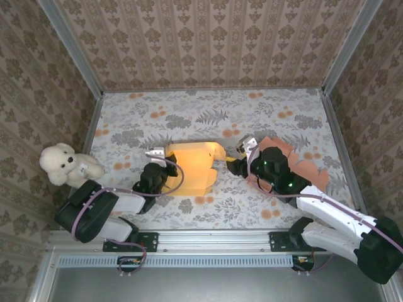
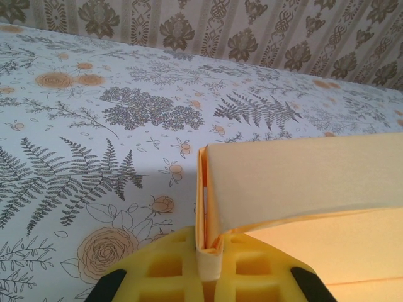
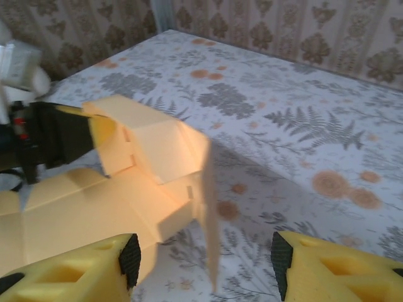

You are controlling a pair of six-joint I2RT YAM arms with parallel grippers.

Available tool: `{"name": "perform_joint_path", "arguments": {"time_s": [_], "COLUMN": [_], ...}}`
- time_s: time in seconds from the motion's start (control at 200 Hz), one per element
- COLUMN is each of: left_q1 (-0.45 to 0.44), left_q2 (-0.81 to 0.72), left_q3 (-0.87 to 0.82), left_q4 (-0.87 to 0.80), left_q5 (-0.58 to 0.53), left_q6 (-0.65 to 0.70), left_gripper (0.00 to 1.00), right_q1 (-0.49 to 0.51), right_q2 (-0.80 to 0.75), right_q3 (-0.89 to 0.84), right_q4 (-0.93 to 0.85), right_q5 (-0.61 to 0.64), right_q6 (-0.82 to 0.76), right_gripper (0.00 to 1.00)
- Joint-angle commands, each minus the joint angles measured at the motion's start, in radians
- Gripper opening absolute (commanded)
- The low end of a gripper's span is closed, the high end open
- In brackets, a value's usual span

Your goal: Fold the paper box

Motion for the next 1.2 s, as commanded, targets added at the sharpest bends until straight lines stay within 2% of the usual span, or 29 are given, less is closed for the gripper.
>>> {"name": "perform_joint_path", "arguments": {"time_s": [0.0, 0.18, 0.335, 0.55, 0.93, 1.195], "left_q1": [0.014, 0.020, 0.020, 0.020, 0.011, -0.032], "left_q2": [-0.043, -0.084, -0.101, -0.093, -0.094, -0.083], "left_q3": [-0.018, -0.026, -0.024, -0.013, 0.004, 0.029], "left_q4": [-0.011, -0.037, -0.058, -0.061, -0.055, -0.070], "left_q5": [0.067, 0.091, 0.089, 0.099, 0.154, 0.128], "left_q6": [-0.020, -0.016, -0.025, -0.041, -0.061, -0.041], "left_gripper": [0.00, 0.00, 0.00, 0.00, 0.00, 0.00], "right_q1": [-0.048, -0.071, -0.070, -0.070, -0.061, -0.034], "right_q2": [0.055, 0.132, 0.152, 0.158, 0.257, 0.338], "right_q3": [-0.016, 0.001, -0.009, -0.013, 0.018, 0.061], "right_q4": [0.006, 0.026, 0.081, 0.114, 0.153, 0.176], "right_q5": [0.008, -0.075, -0.193, -0.268, -0.326, -0.330], "right_q6": [0.034, 0.048, 0.054, 0.070, 0.097, 0.120], "right_gripper": [0.60, 0.59, 0.59, 0.58, 0.56, 0.52]}}
